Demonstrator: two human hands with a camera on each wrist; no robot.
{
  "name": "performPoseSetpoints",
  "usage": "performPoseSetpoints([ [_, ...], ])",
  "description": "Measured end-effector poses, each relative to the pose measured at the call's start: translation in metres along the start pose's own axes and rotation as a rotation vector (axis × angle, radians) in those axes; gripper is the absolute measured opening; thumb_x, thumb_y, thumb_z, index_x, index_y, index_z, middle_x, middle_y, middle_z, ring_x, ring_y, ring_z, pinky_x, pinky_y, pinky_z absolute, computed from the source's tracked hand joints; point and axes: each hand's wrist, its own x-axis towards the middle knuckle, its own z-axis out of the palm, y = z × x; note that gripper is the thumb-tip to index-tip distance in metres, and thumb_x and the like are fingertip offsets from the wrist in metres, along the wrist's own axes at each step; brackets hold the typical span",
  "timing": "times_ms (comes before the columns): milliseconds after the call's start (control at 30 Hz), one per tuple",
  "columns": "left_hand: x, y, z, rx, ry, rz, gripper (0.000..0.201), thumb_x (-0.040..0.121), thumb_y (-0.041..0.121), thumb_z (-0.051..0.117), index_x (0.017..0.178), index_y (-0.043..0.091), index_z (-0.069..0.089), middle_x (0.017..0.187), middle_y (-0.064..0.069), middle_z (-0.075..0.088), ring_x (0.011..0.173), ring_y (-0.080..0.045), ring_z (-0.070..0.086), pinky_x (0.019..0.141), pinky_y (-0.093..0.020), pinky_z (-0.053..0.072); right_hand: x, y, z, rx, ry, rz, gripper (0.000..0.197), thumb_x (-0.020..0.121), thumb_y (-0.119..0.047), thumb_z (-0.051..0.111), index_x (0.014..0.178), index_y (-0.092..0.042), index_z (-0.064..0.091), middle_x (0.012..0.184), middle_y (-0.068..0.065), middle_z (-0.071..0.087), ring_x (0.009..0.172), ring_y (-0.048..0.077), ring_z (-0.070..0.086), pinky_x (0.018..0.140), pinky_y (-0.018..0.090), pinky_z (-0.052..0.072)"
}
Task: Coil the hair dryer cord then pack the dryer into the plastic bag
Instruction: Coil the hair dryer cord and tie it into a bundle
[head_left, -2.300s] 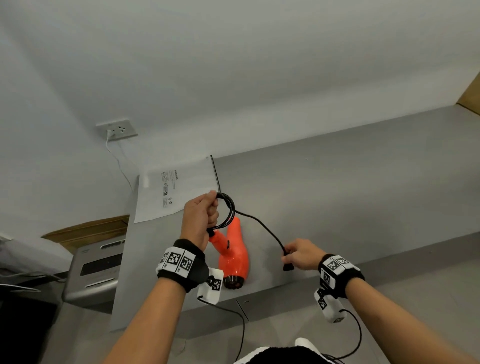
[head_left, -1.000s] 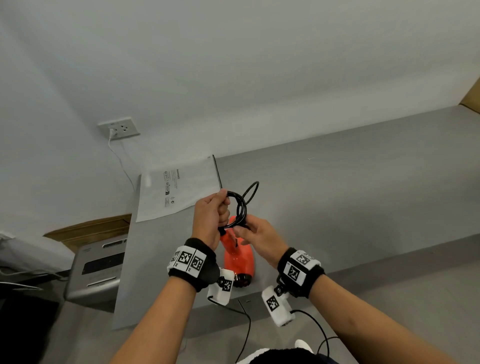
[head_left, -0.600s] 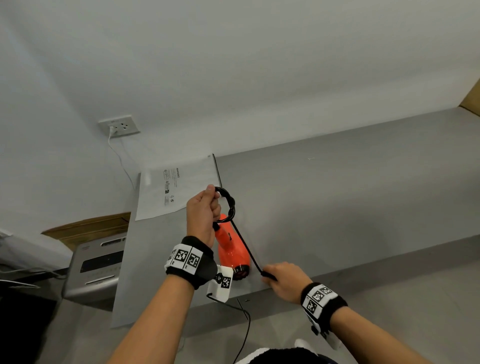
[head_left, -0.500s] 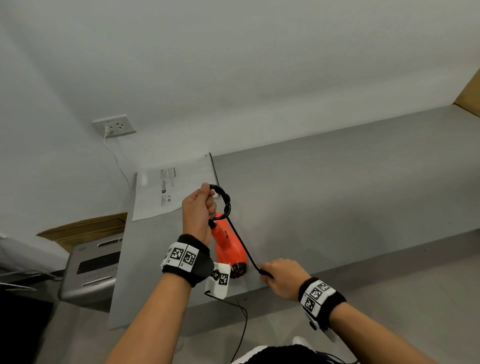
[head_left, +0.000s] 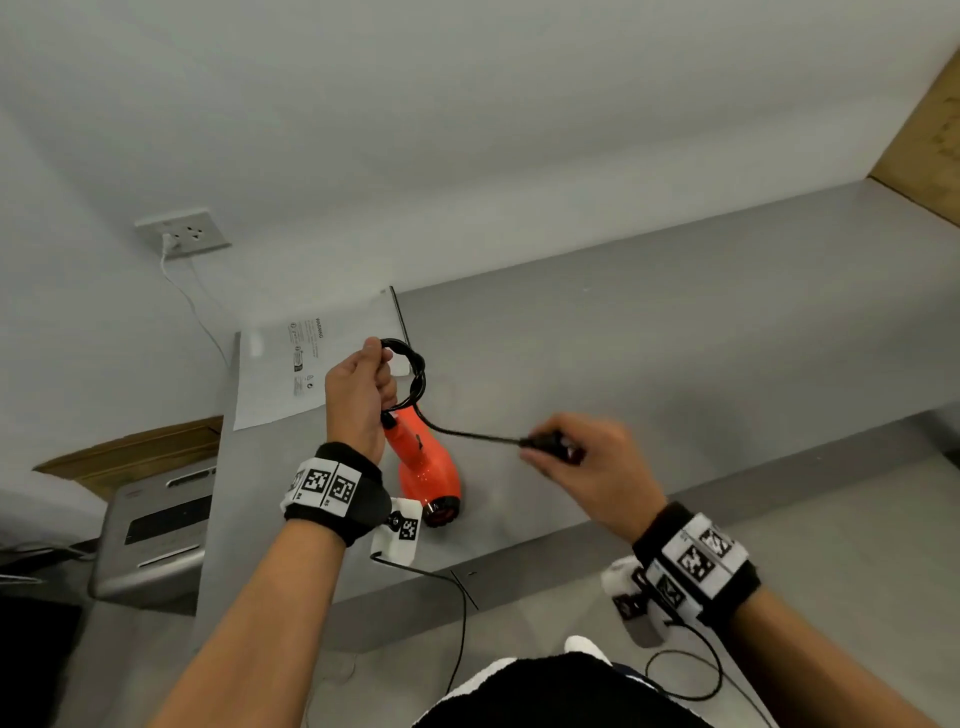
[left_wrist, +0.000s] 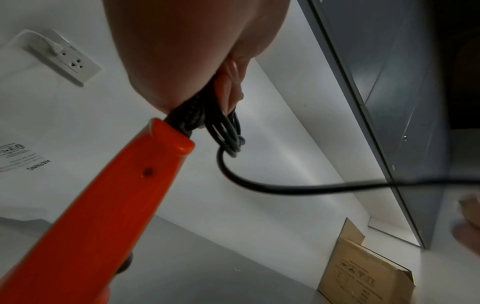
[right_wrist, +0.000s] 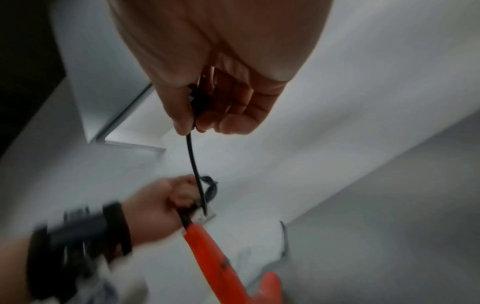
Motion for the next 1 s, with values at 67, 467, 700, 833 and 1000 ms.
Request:
performPoseSetpoints([
  [67, 0.000, -0.002, 0.005, 0.011, -0.029, 0.000, 0.033, 0.106, 0.025, 0.050, 0.079, 0.011, 0.062, 0.052, 0.007, 0.031, 0.042, -0.007, 0.025, 0.041, -0.020, 0.021, 0.020, -0.018, -0.007, 0.222, 0.007, 0.139, 0.012, 0.085, -0.024, 0.078, 0.093, -0.018, 0.072, 0.089, -0.004, 0.071, 0.080, 0.011, 0.066, 0.074, 0.027, 0.055],
  [467, -0.021, 0.004, 0.026, 0.142, -0.183, -0.033, 0.034, 0.108, 0.031, 0.045, 0.088, 0.010, 0.065, 0.090, -0.009, 0.070, 0.075, -0.016, 0.062, 0.056, -0.023, 0.045, 0.070, -0.020, 0.053, 0.167, -0.014, 0.264, 0.006, 0.087, -0.015, 0.069, 0.090, -0.012, 0.065, 0.063, 0.004, 0.072, 0.053, 0.012, 0.068, 0.068, 0.042, 0.061],
  [700, -0.032, 0.006, 0.030, -0.023, -0.285, -0.102, 0.039, 0.109, 0.028, 0.040, 0.076, 0.011, 0.049, 0.095, -0.015, 0.070, 0.077, -0.020, 0.070, 0.065, -0.029, 0.056, 0.086, -0.025, 0.062, 0.099, -0.051, 0.250, 0.009, 0.085, -0.015, 0.070, 0.082, -0.012, 0.063, 0.057, 0.003, 0.069, 0.049, 0.018, 0.065, 0.057, 0.032, 0.055],
  [833, -0.038, 0.006, 0.031, -0.017, -0.452, -0.087, 0.035, 0.109, 0.026, 0.039, 0.082, 0.006, 0.051, 0.091, -0.015, 0.067, 0.068, -0.028, 0.064, 0.060, -0.036, 0.055, 0.095, -0.031, 0.060, 0.169, -0.065, 0.289, 0.009, 0.088, -0.013, 0.064, 0.081, -0.010, 0.060, 0.053, 0.004, 0.067, 0.038, 0.019, 0.064, 0.042, 0.030, 0.053],
  [1000, -0.032, 0.001, 0.028, 0.045, -0.387, -0.034, 0.031, 0.108, 0.023, 0.042, 0.093, 0.005, 0.061, 0.077, -0.002, 0.059, 0.068, -0.014, 0.056, 0.065, -0.028, 0.048, 0.102, -0.029, 0.054, 0.013, 0.011, 0.237, 0.029, 0.081, -0.045, 0.071, 0.097, -0.023, 0.059, 0.079, -0.005, 0.066, 0.071, 0.011, 0.064, 0.060, 0.025, 0.050],
])
